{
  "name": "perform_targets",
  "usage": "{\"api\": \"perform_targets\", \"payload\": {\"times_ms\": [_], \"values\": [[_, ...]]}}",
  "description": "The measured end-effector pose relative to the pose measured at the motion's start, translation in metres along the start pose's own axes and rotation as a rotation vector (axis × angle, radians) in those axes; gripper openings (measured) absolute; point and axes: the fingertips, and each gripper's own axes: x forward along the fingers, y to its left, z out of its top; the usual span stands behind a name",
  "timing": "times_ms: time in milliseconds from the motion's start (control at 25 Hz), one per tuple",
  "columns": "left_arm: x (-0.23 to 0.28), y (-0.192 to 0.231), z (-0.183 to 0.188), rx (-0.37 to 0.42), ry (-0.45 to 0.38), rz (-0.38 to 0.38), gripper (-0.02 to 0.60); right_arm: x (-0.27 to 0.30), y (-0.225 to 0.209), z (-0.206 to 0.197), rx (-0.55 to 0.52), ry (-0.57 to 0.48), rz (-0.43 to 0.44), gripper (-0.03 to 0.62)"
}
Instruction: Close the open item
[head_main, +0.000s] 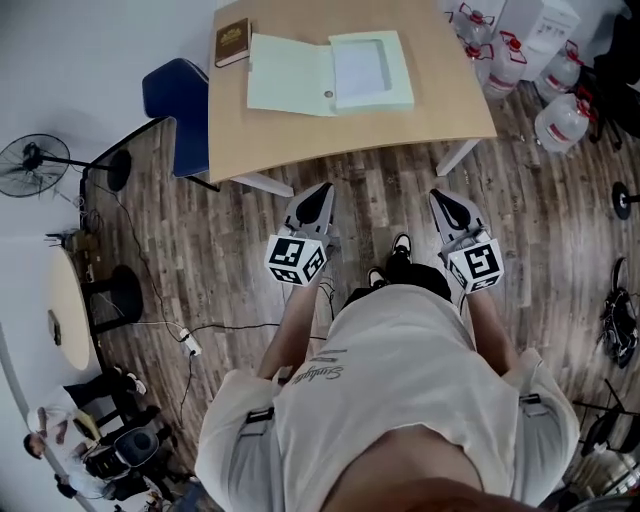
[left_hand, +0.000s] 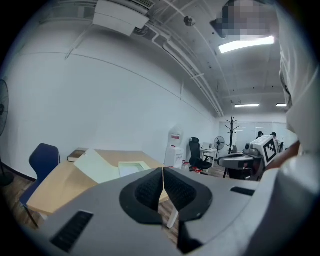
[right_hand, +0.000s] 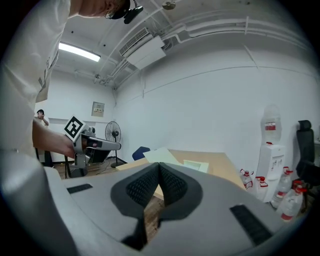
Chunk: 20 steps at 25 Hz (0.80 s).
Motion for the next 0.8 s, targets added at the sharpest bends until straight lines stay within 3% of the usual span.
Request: {"api": "perform_targets", "payload": {"times_ms": [400, 800], "values": [[0.052, 0.026, 0.018, 0.003, 0.001, 0.084, 0.016, 0.056, -0.063, 0.001, 0.006, -0.021, 0.08, -0.005], [0.067, 0.047, 0.0, -0.08, 0.044, 0.169, 0.015, 0.1, -0.085, -0.012, 0.022, 0.017, 0.165, -0.005]]}}
